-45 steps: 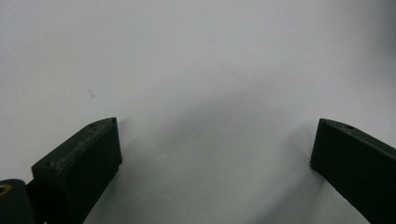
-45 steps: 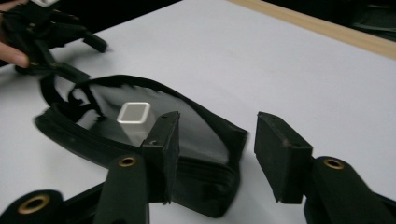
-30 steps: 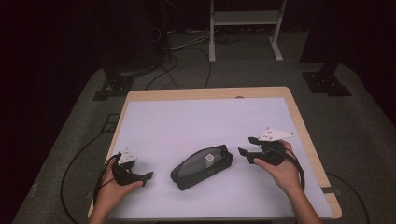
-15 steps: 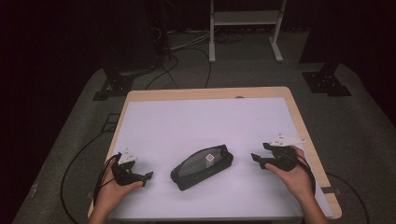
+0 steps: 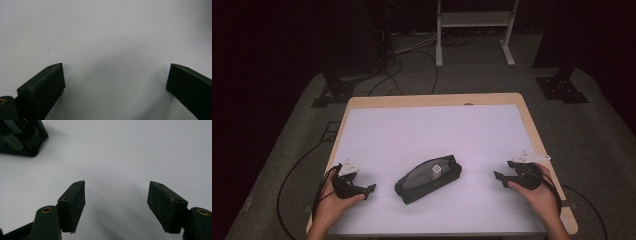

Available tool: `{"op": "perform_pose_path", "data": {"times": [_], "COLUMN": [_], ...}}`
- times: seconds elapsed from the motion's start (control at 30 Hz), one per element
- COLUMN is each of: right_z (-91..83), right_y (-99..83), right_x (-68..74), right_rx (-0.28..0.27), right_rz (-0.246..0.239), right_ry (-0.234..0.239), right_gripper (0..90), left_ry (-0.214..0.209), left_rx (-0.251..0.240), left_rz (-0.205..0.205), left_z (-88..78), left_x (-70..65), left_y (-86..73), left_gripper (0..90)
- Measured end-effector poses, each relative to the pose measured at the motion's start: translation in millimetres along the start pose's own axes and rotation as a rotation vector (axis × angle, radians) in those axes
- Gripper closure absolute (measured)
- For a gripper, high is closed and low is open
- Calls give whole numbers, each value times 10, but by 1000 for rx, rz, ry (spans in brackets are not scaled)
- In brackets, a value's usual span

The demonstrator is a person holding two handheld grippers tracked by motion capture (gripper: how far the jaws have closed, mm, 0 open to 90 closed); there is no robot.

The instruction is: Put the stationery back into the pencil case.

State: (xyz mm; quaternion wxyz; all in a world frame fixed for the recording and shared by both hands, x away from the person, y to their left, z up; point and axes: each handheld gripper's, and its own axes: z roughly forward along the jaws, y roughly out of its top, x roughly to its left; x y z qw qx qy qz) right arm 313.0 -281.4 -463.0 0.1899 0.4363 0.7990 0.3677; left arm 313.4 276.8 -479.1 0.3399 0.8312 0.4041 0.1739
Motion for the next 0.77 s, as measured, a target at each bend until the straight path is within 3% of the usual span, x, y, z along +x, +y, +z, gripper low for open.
{"op": "perform_pose_path", "data": {"times": [0.3, 0.77], "right_z": [62, 69], "right_y": [-133, -204], "right_x": [-88, -123], "right_rx": [49, 8], "right_rz": [-4, 20], "right_ry": [-46, -45], "right_gripper": [285, 230], "left_ry": [-1, 1], "left_rx": [0, -1], "left_rz": [0, 1], "left_z": [0, 0], "left_x": [1, -1], "left_y": [0, 0], "left_gripper": [9, 9]}}
